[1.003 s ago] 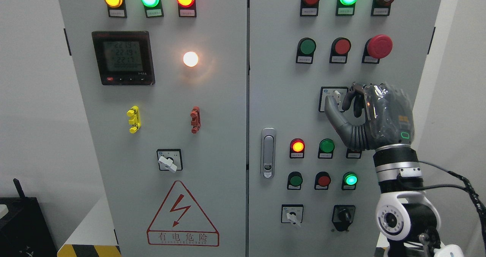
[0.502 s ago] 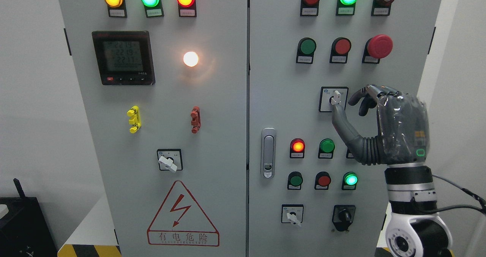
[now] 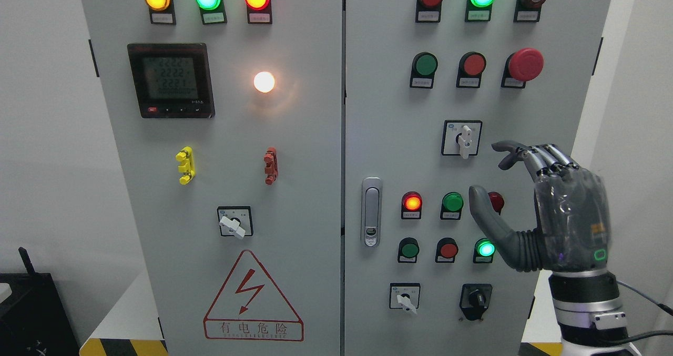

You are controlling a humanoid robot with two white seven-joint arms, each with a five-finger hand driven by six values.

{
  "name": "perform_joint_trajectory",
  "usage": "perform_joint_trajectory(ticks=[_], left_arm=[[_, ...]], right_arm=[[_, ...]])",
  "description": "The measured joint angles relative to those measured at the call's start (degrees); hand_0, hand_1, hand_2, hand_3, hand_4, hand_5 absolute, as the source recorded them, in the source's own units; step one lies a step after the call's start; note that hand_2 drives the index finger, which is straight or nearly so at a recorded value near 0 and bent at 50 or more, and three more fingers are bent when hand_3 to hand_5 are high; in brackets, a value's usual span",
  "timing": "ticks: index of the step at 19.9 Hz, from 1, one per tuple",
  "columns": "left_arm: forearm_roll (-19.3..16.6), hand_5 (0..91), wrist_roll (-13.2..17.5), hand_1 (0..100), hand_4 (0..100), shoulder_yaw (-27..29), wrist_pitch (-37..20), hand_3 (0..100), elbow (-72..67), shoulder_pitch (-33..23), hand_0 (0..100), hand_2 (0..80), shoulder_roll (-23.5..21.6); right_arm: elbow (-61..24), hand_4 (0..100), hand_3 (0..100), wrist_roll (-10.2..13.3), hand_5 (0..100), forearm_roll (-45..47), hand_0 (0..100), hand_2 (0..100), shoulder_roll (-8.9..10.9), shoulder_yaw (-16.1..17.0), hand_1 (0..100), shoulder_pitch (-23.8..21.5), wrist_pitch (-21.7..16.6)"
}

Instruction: Rotate and turn off gray switch

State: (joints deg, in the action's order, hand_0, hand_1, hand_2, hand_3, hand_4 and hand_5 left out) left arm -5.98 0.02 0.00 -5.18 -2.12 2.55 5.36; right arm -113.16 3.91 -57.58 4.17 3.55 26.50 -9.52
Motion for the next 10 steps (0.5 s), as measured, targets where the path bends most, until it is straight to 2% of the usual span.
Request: perform_joint_trajectory(ticks=[2, 5, 10], left_arm=[[0.0, 0.0, 0.0, 39, 0, 0.0, 0.0, 0, 0.0, 0.0, 12, 0.0, 0.0], [0.0, 0.0, 0.0, 39, 0, 0.0, 0.0, 0, 0.0, 0.0, 12, 0.0, 0.0], [0.0, 0.0, 0.0, 39, 0, 0.0, 0.0, 0, 0.0, 0.0, 12, 0.0, 0.0]], right_arm=[[-0.6, 0, 0, -0.9, 0, 0.0, 7, 0, -0.01, 0.6, 20, -0.7, -0.7], [-1.2, 0, 0, -2.2, 0, 0.1, 5, 0, -0.02, 1.4, 21, -1.7, -1.2], [-2.1, 0, 0, -2.7, 0, 0.1, 4, 0, -0.06, 2.3, 21, -2.8, -1.5]])
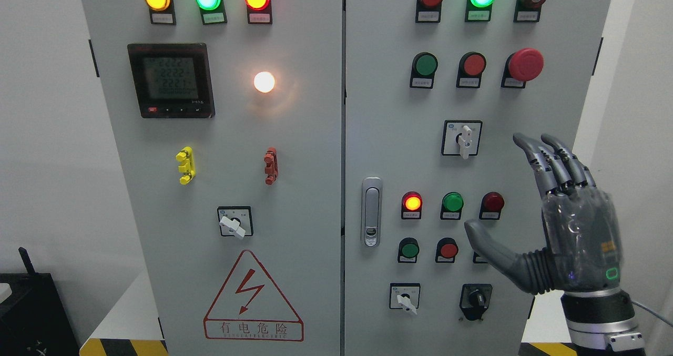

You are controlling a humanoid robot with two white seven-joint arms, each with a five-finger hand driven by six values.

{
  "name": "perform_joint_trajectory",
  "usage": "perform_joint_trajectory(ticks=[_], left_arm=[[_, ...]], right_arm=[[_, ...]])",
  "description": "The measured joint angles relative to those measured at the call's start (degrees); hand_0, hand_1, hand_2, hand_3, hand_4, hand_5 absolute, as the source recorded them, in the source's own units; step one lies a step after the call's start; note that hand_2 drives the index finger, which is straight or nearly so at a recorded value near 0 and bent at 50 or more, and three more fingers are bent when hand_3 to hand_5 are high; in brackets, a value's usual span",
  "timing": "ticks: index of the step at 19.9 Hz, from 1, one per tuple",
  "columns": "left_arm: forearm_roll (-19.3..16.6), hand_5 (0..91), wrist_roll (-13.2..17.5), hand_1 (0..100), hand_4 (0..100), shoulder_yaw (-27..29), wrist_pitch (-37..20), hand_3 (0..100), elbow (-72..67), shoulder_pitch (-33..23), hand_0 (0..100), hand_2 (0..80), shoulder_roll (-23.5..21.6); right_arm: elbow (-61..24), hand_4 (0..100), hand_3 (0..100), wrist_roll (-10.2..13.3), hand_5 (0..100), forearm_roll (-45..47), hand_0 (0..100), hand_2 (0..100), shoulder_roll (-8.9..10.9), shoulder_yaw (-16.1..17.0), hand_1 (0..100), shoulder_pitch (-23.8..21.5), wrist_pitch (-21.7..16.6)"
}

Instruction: Rotate and turn off gray switch

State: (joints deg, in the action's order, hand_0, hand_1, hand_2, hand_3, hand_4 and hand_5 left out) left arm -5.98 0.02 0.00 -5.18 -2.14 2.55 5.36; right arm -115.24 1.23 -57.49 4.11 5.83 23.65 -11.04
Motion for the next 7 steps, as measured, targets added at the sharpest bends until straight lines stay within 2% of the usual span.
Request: perform_joint_trajectory(ticks=[7], left_arm=[[0.0, 0.0, 0.0, 39, 0, 0.0, 0.0, 0, 0.0, 0.0, 12, 0.0, 0.0]], right_arm=[[-0.8, 0, 0, 0.0, 0, 0.0, 4, 0, -0.02, 0.8, 23, -1.0, -0.1]])
